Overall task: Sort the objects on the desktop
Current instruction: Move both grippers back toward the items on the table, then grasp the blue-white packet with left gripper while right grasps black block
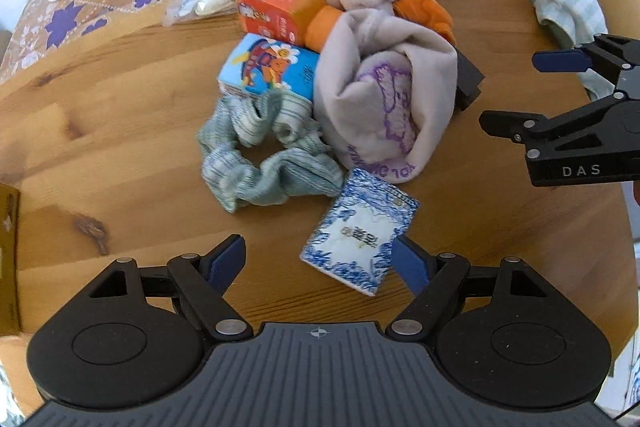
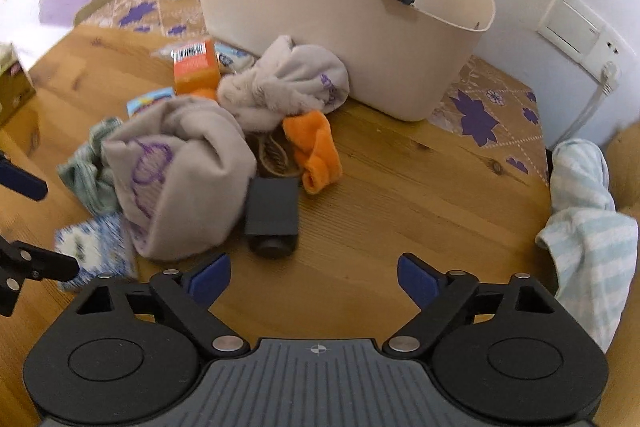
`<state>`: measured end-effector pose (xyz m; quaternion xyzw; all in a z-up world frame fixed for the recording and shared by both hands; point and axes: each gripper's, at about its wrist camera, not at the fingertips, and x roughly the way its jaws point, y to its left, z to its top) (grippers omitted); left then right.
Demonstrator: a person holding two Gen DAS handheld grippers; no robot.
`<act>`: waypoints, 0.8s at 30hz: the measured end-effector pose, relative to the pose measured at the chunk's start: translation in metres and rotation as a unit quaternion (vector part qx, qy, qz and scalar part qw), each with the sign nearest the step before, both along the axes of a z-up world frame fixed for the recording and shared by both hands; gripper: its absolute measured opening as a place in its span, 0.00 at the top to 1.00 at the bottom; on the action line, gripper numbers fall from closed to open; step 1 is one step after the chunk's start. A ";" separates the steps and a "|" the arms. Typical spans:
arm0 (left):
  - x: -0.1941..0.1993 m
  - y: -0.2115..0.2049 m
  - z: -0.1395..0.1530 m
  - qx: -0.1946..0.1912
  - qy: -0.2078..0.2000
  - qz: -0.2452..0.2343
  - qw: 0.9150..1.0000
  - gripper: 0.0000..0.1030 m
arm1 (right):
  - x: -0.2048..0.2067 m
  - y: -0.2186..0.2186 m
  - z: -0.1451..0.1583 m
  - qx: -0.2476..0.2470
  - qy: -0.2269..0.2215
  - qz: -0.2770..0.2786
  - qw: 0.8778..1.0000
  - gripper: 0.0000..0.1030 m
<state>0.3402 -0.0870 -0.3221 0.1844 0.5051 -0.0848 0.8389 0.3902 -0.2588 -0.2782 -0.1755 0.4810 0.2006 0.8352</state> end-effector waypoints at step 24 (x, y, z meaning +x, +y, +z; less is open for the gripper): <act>0.005 -0.024 -0.015 0.017 -0.059 -0.033 0.998 0.51 | 0.023 0.025 -0.025 0.009 -0.005 0.039 0.999 0.45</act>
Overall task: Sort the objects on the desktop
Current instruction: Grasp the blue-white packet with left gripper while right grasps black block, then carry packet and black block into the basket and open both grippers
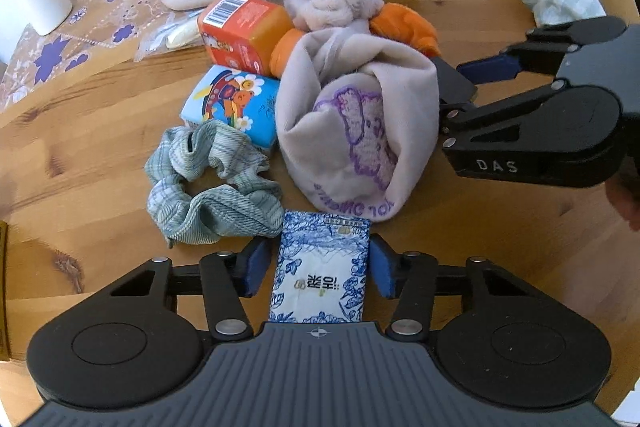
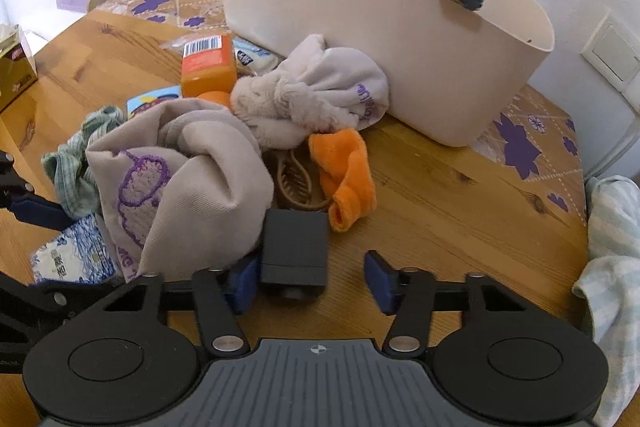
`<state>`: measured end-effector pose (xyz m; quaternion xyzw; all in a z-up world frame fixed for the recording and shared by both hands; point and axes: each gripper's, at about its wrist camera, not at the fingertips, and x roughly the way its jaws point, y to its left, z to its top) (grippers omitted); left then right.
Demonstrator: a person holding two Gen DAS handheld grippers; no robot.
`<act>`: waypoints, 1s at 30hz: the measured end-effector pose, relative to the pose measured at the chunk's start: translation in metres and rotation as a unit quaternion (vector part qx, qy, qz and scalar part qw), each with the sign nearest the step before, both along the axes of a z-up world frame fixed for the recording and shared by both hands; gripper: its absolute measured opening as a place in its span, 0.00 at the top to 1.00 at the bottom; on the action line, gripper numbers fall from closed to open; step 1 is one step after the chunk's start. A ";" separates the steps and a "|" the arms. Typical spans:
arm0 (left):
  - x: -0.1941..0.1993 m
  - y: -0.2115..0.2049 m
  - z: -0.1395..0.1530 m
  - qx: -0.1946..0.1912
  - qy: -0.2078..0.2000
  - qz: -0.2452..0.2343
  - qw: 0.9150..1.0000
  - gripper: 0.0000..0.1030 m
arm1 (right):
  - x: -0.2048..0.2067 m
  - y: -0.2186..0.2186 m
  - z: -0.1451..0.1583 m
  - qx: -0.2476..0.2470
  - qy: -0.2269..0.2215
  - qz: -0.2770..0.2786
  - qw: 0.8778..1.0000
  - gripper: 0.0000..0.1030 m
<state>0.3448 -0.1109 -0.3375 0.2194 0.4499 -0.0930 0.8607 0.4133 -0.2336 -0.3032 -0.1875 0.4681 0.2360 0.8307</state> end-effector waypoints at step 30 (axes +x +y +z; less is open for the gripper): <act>-0.057 0.032 0.103 -0.019 -0.107 -0.079 0.991 0.54 | -0.039 -0.026 0.088 0.052 -0.061 -0.116 0.990 0.72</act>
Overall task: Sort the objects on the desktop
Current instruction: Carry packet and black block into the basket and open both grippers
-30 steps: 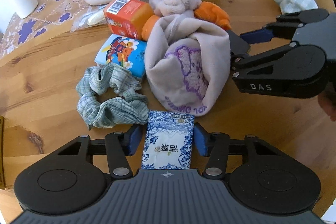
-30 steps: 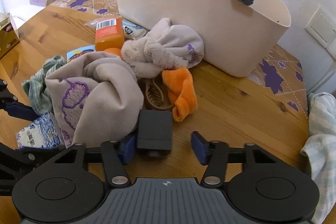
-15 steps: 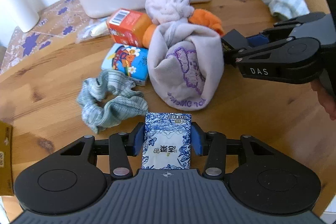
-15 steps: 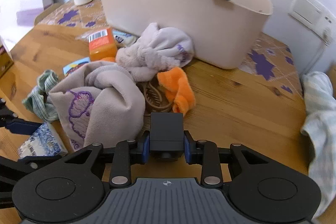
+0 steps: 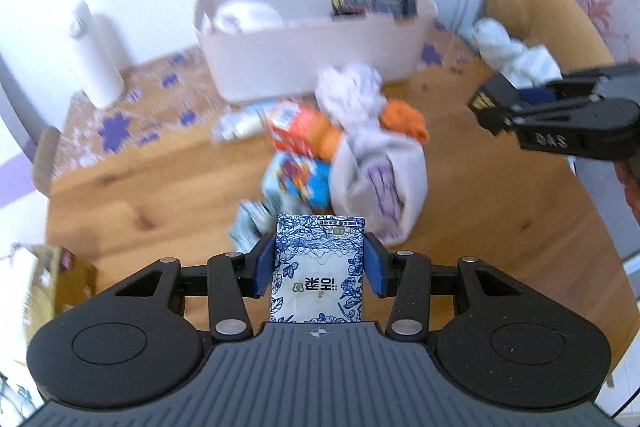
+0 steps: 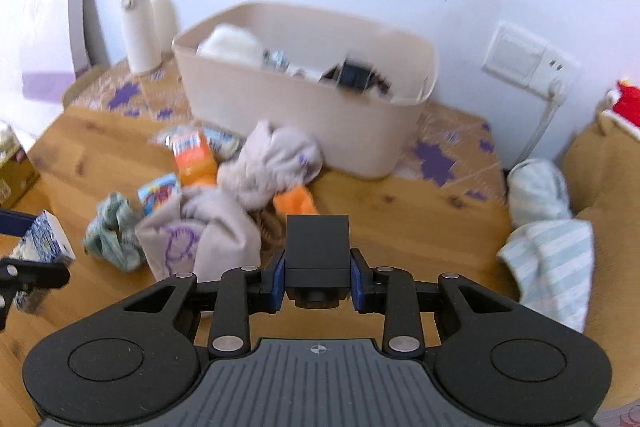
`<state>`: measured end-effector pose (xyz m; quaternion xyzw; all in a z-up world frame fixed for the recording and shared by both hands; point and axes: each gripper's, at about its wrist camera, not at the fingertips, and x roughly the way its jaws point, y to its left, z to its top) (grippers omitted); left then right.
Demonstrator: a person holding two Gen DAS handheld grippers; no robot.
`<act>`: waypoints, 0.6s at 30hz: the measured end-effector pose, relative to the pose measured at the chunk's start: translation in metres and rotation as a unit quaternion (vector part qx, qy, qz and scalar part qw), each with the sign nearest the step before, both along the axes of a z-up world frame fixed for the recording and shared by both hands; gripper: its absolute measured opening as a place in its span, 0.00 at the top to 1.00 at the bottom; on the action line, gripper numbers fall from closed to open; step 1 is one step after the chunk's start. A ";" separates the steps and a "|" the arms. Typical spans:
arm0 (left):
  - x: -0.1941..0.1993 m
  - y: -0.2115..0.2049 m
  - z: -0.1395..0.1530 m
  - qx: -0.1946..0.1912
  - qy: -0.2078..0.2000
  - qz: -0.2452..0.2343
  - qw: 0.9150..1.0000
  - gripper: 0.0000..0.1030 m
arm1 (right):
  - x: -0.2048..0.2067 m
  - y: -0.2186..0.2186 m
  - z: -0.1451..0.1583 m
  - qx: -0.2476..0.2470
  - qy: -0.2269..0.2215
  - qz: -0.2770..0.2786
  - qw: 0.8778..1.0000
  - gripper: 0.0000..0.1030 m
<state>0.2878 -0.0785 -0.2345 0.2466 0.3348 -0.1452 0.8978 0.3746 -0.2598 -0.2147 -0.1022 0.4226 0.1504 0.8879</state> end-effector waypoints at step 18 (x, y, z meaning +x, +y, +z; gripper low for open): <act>0.026 -0.040 0.147 -0.018 -0.136 -0.072 0.988 0.54 | 0.022 -0.019 0.124 0.063 -0.089 -0.042 0.993 0.72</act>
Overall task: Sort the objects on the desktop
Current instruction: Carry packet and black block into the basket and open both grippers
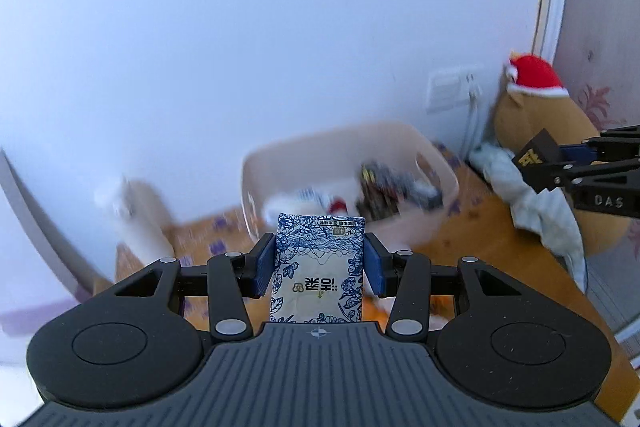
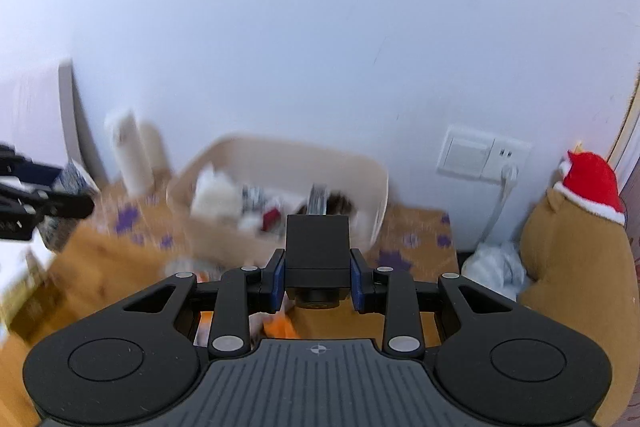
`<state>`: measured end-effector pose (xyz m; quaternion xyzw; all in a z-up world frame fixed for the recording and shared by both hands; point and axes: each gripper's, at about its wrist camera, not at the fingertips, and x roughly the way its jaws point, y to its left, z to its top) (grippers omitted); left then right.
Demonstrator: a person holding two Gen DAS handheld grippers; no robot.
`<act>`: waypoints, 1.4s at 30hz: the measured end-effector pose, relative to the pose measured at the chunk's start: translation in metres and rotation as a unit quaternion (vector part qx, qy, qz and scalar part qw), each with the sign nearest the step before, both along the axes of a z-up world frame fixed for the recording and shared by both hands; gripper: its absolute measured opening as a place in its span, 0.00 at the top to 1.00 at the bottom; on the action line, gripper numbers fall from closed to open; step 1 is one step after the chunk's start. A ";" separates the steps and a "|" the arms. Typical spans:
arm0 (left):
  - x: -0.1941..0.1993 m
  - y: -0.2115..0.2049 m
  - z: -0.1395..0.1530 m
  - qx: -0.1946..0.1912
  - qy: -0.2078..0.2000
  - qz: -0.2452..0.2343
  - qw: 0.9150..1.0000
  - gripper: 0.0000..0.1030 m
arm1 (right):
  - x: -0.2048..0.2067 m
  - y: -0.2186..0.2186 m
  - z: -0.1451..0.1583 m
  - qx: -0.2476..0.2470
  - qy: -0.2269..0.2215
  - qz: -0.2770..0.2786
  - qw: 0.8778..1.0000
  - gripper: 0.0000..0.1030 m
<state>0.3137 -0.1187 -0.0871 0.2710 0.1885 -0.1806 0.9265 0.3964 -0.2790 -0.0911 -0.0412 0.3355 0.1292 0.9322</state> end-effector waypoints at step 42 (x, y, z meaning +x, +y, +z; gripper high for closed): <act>0.246 -0.103 -0.068 0.047 0.059 0.124 0.989 0.54 | 0.237 0.053 -0.104 0.004 0.154 0.084 0.985 0.72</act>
